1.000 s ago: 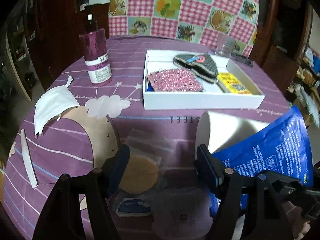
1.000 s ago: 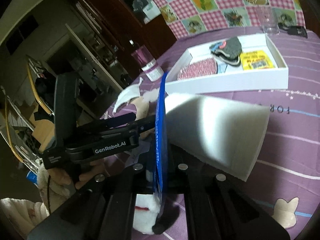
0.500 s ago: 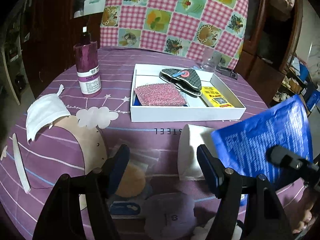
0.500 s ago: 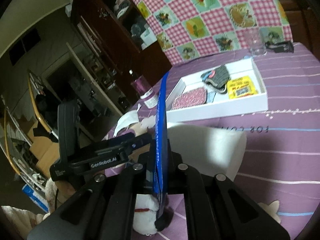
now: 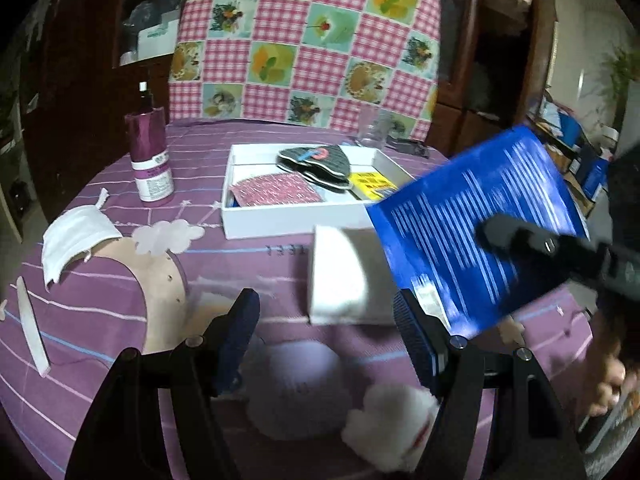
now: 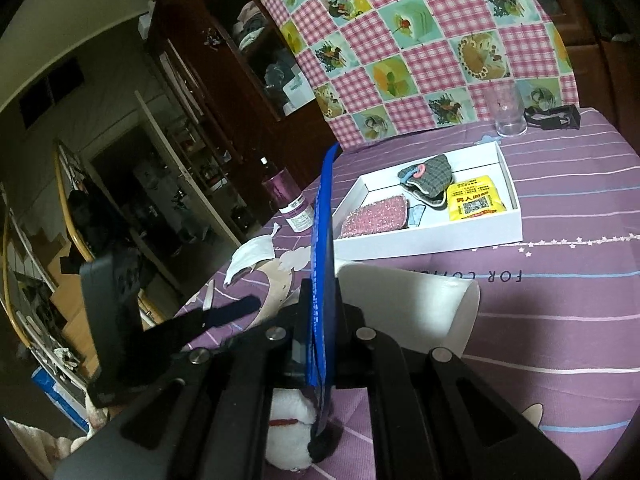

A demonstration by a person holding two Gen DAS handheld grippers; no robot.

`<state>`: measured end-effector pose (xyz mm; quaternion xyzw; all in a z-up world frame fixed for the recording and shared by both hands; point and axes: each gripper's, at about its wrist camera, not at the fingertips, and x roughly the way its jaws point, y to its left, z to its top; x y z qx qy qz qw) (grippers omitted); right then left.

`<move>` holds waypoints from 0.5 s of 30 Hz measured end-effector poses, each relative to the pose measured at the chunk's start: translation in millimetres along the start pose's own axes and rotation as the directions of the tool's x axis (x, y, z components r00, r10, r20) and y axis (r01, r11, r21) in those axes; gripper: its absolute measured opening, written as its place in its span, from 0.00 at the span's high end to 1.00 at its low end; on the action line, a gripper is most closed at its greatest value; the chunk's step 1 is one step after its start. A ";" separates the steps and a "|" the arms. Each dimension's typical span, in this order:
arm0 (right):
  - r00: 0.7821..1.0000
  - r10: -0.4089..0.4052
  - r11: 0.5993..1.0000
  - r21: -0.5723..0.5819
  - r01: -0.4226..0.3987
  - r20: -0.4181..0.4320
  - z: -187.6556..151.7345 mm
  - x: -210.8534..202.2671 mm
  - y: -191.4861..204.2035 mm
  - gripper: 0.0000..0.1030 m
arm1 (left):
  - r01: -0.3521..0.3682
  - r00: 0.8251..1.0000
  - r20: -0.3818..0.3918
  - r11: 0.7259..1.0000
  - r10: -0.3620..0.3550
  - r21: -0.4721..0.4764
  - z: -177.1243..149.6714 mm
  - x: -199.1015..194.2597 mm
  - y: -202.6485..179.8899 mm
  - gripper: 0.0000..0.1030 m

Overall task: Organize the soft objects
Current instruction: 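Grasp the white plush dog with the left tool while the right tool holds the blue packet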

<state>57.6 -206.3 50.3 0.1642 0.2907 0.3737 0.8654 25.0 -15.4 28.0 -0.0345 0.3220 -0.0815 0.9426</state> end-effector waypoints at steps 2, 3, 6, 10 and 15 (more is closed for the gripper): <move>1.000 0.000 1.000 0.002 0.000 0.006 0.4 -2.3 -1.0 0.93 | -0.020 1.000 -0.002 1.000 0.020 0.012 -5.7 -1.9 -3.1 0.32; 1.000 -0.002 1.000 0.002 0.002 0.010 0.4 -3.7 -1.3 0.93 | -0.028 1.000 -0.004 0.999 0.028 0.016 -8.0 -2.5 -3.8 0.32; 1.000 -0.003 1.000 0.006 0.002 0.017 1.5 -6.7 -2.7 0.93 | -0.021 1.000 -0.002 1.000 0.021 0.016 -14.9 -6.3 -3.2 0.32; 1.000 -0.009 1.000 0.012 0.008 0.026 2.8 -9.4 -4.7 0.93 | 0.007 1.000 0.020 1.000 -0.007 0.020 -22.8 -15.9 -4.1 0.32; 0.999 -0.014 1.000 0.018 0.013 0.032 2.2 -11.8 -4.2 0.93 | 0.030 1.000 0.006 0.998 -0.031 0.057 -30.7 -17.9 -13.1 0.32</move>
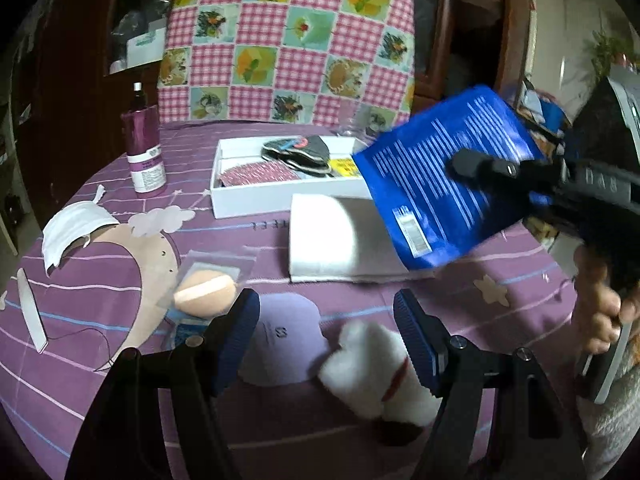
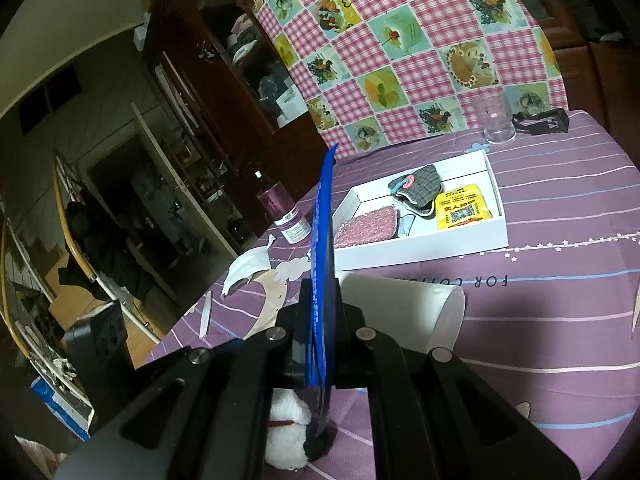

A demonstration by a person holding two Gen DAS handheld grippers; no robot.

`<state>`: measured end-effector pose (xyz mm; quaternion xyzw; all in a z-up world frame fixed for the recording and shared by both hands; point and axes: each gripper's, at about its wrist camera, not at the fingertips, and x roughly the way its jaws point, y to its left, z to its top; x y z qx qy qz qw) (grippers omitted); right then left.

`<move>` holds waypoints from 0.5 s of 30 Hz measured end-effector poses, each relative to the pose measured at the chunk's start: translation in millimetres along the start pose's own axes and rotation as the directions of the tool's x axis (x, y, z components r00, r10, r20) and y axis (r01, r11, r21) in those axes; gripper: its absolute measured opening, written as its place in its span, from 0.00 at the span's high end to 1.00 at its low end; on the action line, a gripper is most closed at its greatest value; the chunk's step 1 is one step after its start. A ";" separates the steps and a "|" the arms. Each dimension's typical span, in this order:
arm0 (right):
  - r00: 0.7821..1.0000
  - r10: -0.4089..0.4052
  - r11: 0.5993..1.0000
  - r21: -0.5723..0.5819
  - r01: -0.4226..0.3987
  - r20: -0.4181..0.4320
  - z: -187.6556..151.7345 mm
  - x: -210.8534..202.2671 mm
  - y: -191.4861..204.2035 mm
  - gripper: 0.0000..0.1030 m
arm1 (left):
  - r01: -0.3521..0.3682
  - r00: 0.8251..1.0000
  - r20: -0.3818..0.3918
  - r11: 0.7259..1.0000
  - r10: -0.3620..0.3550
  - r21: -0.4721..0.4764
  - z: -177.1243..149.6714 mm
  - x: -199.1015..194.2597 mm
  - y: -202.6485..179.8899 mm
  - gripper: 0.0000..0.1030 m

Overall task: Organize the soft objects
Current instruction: 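Grasp the white plush dog with the left tool while the right tool holds the blue packet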

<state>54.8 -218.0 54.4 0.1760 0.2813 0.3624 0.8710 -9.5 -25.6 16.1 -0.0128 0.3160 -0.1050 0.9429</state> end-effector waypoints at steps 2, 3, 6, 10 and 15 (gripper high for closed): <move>1.000 -0.002 1.000 0.005 0.002 0.001 0.6 0.0 -0.3 0.93 | 0.014 1.000 -0.016 1.000 -0.014 0.022 -2.3 2.2 -5.1 0.32; 1.000 -0.002 1.000 0.006 0.002 0.000 0.8 -0.1 -0.7 0.94 | 0.028 0.999 -0.028 0.999 -0.027 0.037 -3.9 3.3 -8.4 0.32; 1.000 -0.004 1.000 0.009 0.004 -0.003 1.2 0.2 -1.7 0.94 | 0.069 0.997 -0.041 0.995 -0.066 0.078 -8.8 1.4 -17.7 0.32; 1.000 -0.003 1.000 0.023 0.004 -0.013 2.0 1.2 -5.1 0.94 | 0.109 0.993 -0.057 0.989 -0.104 0.102 -12.0 -1.0 -23.7 0.32; 1.000 -0.009 1.000 0.023 0.009 -0.021 2.0 2.7 -5.6 0.94 | 0.087 0.987 -0.144 0.987 -0.067 0.133 -18.4 14.1 -28.7 0.32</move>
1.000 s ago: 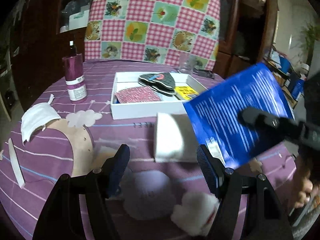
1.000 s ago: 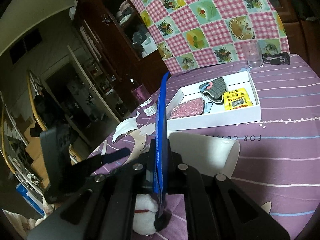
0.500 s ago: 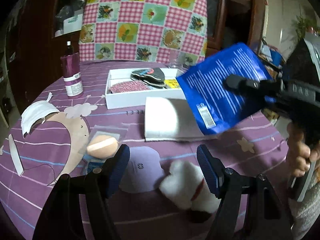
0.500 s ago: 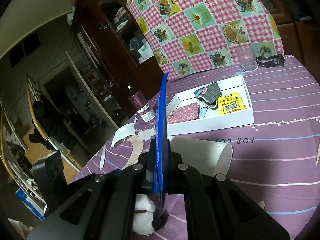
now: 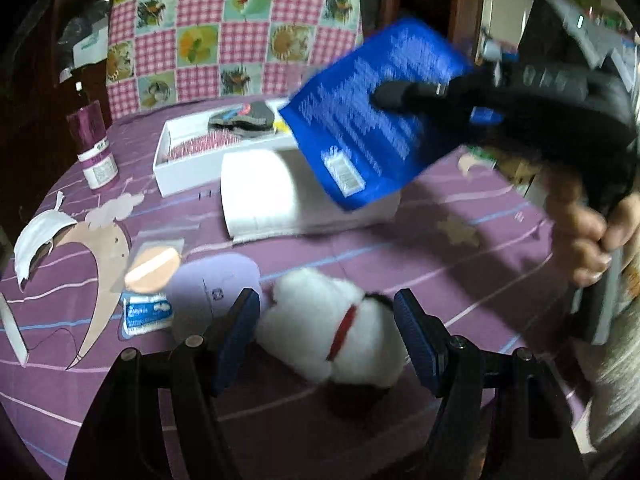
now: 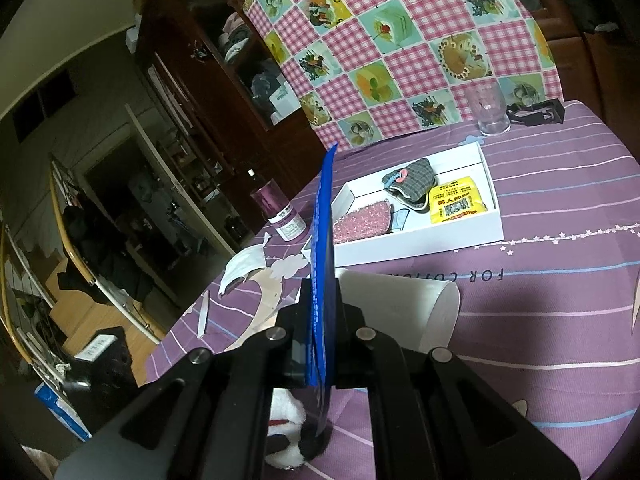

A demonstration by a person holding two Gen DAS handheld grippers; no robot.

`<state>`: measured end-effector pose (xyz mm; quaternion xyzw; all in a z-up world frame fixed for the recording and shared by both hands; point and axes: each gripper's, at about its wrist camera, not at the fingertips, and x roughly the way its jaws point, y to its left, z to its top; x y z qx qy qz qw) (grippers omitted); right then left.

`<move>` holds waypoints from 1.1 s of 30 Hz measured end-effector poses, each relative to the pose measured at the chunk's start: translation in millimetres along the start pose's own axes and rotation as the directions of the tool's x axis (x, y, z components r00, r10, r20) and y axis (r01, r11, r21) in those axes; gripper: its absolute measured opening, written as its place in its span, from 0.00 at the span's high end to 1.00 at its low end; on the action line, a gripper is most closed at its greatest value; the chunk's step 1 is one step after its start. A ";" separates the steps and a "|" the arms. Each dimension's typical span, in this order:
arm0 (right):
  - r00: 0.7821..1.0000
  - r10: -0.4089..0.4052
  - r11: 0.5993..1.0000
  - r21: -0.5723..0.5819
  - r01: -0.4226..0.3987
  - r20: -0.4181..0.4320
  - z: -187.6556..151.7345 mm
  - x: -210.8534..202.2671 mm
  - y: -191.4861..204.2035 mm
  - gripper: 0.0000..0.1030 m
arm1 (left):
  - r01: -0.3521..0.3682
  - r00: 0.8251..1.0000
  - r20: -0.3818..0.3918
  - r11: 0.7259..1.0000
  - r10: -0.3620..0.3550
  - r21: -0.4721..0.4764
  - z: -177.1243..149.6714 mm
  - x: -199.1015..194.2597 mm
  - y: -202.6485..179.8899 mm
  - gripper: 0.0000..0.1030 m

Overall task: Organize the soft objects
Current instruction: 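Grasp the white plush dog with the left tool while the right tool holds the blue packet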

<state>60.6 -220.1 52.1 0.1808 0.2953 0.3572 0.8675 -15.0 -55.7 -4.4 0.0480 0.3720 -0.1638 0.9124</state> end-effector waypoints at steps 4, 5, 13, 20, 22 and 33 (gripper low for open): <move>1.000 -0.006 1.000 -0.002 0.006 -0.006 -0.6 0.7 0.2 0.94 | -0.002 0.999 -0.032 1.000 0.002 0.007 -1.7 6.4 -1.1 0.42; 1.000 -0.007 1.000 -0.002 0.007 -0.006 -0.8 0.7 0.3 0.94 | -0.003 0.999 -0.032 1.000 0.004 0.006 -2.3 6.2 -0.9 0.44; 1.000 -0.005 1.000 0.000 0.005 -0.005 -0.7 1.2 -0.1 0.94 | -0.051 0.999 0.009 0.998 0.051 -0.043 3.2 -1.9 8.8 0.60; 1.000 -0.006 1.000 0.005 0.006 -0.005 -0.1 0.0 0.3 0.93 | -0.053 0.996 0.062 0.988 0.062 -0.144 16.9 -20.7 26.5 0.60; 1.000 -0.012 1.000 0.022 0.012 -0.004 3.1 -3.0 -0.9 0.93 | -0.065 0.995 0.070 0.985 0.077 -0.163 22.0 -26.8 29.4 0.60; 0.999 -0.039 0.995 0.086 0.041 -0.014 49.0 -28.5 2.5 0.94 | -0.112 0.981 0.131 0.967 0.144 -0.227 53.2 -77.4 54.2 0.60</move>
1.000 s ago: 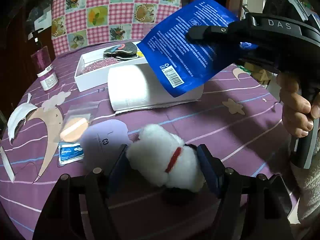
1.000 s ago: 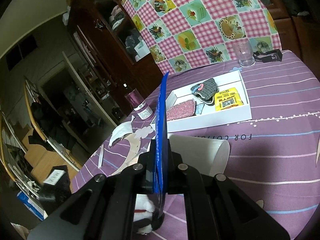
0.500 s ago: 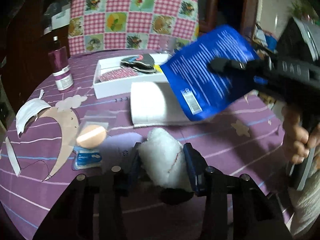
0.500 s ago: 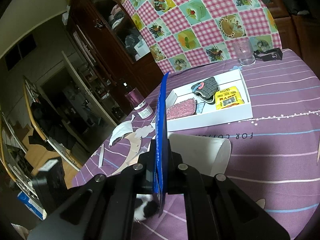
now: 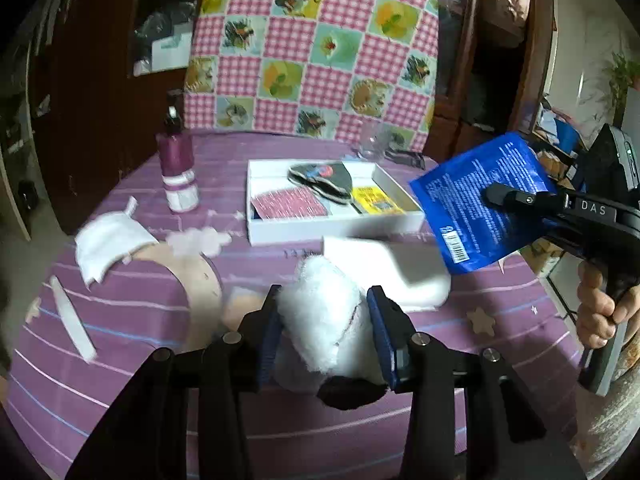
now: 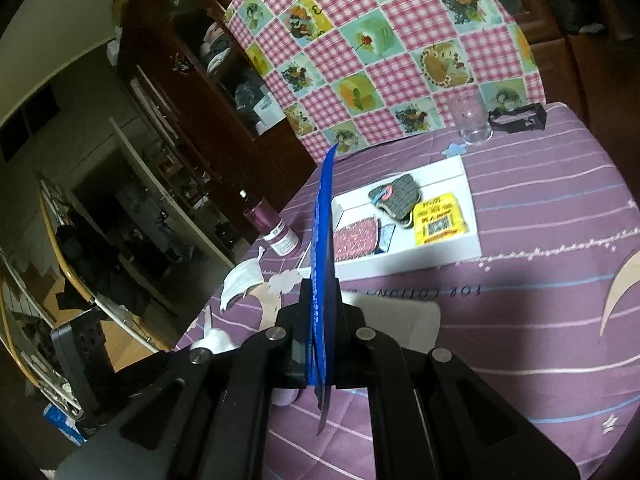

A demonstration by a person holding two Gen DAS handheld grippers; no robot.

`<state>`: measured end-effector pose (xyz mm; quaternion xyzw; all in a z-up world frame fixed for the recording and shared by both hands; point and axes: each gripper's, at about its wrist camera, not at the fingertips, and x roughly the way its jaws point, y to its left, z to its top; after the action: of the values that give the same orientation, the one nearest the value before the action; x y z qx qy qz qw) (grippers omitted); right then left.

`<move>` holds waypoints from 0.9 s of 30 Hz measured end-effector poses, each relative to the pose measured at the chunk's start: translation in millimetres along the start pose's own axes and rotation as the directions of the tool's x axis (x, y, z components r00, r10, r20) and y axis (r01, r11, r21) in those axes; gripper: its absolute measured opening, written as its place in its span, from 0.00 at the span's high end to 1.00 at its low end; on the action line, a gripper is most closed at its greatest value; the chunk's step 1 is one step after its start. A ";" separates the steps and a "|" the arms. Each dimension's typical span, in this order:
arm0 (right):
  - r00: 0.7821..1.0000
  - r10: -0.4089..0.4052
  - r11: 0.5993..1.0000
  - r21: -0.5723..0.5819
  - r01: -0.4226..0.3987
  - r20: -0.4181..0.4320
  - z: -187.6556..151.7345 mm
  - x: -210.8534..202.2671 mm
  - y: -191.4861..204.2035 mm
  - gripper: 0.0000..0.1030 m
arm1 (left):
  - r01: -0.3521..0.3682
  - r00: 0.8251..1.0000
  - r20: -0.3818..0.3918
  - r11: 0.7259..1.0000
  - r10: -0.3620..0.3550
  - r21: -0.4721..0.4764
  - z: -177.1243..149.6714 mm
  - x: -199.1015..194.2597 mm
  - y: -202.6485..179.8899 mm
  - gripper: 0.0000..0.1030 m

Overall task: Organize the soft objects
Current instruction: 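Grasp the white plush dog with the left tool while the right tool holds the blue packet, then carry the plush dog with the left tool while the right tool carries the blue packet over the box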

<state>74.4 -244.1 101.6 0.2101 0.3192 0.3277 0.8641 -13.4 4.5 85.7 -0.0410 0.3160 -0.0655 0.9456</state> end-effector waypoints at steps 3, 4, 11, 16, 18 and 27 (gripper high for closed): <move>1.000 0.019 0.998 0.055 -0.019 0.014 18.0 -0.7 -1.1 0.94 | 0.012 0.999 0.043 1.000 -0.011 -0.021 21.9 -8.5 2.7 0.60; 0.999 0.023 0.997 0.076 -0.024 0.024 26.4 0.2 -1.0 0.94 | 0.026 0.998 0.054 0.999 -0.024 -0.028 30.3 -10.0 3.0 0.60; 0.996 0.031 0.986 0.160 -0.043 0.079 67.0 20.9 -5.0 0.94 | 0.039 0.988 0.150 0.999 -0.038 -0.006 88.1 5.6 -9.2 0.58; 0.992 0.073 0.943 0.316 -0.104 0.107 87.7 54.6 -34.9 0.93 | 0.052 0.980 0.197 0.997 -0.040 -0.052 118.2 49.6 -6.6 0.58; 0.991 0.056 0.933 0.347 -0.096 0.125 98.0 67.4 -43.5 0.93 | 0.089 0.975 0.211 0.990 -0.063 -0.114 127.4 74.4 -0.2 0.58; 0.990 0.052 0.920 0.378 -0.099 0.132 118.8 119.8 -67.9 0.93 | 0.057 0.981 0.196 0.953 0.002 -0.297 140.5 155.8 20.1 0.58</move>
<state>255.3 -225.9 97.3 0.4067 0.3165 0.2788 0.8104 196.6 6.1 103.0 -0.1951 0.2280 -0.0255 0.9536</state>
